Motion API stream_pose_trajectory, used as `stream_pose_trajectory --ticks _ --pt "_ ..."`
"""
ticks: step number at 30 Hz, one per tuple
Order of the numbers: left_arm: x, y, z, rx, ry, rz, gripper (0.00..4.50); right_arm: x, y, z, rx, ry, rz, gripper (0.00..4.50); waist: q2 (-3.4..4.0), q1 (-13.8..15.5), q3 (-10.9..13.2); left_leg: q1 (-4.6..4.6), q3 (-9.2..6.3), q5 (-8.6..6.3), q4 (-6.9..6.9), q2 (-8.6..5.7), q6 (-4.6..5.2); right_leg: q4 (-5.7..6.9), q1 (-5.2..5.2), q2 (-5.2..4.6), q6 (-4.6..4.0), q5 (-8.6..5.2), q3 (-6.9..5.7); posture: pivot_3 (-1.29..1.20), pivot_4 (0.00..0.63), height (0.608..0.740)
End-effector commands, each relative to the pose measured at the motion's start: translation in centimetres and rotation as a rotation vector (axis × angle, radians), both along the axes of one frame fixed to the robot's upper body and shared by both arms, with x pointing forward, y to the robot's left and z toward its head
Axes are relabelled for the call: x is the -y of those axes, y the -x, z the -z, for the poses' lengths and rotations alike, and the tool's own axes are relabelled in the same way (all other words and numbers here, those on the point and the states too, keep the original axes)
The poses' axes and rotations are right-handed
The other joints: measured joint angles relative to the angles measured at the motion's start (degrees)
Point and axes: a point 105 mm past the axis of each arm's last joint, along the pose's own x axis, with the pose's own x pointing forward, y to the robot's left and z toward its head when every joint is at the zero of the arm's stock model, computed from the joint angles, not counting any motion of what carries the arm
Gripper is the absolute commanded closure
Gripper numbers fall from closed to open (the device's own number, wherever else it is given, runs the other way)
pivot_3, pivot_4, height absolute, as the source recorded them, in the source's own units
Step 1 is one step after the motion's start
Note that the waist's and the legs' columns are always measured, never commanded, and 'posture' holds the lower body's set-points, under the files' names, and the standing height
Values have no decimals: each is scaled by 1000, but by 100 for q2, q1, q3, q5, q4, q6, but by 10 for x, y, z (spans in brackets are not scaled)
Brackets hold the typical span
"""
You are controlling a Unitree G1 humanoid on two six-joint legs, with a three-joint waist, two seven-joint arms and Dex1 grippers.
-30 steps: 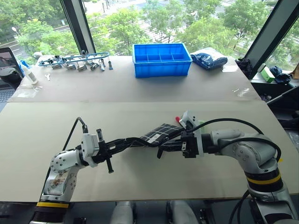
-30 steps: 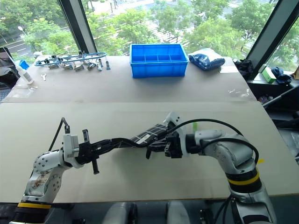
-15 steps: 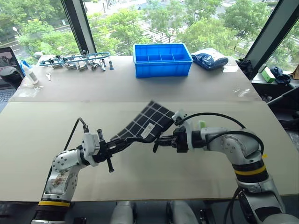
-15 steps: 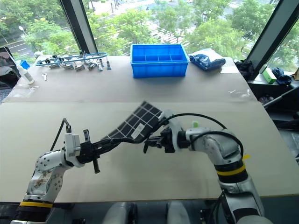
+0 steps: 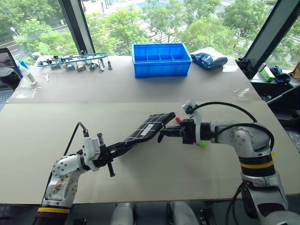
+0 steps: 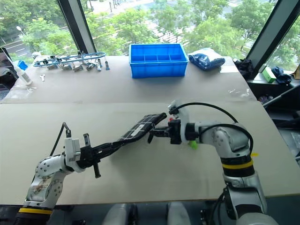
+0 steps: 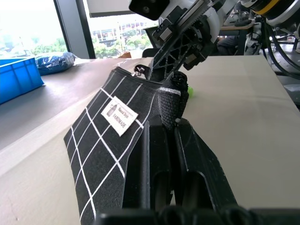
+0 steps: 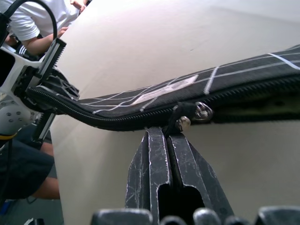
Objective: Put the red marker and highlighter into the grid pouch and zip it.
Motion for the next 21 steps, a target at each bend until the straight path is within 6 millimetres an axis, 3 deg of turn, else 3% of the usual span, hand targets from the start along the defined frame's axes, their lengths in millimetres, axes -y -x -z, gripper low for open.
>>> stream_pose_trajectory --ticks 1,6,10,15,21 --pt "1 0 -8 48 2 1 4500 -19 16 -14 30 -42 -81 4482 0 -12 0 0 0 0 0 0 0 0 0 1 0 0 0 0 150 740" --pt "3 1 -7 45 4 8 4500 -27 16 -24 42 -77 -88 4482 0 -21 0 1 -1 0 0 -2 0 1 -1 4 0 0 0 0 150 740" --pt "3 1 -8 47 5 11 4500 -29 28 -22 48 -54 -140 4482 0 -6 0 -1 -2 0 0 -3 0 0 -1 2 0 0 -2 0 150 740" --pt "2 1 -9 49 7 5 4500 1 13 -3 54 48 -56 4482 0 13 0 -1 -3 -1 1 -5 1 -5 4 -3 1 0 -3 0 150 740" --pt "1 2 -10 52 7 0 4500 5 8 -4 71 50 -59 4482 0 -35 0 2 -3 -1 -2 0 1 -3 0 10 -2 -1 1 0 150 740"
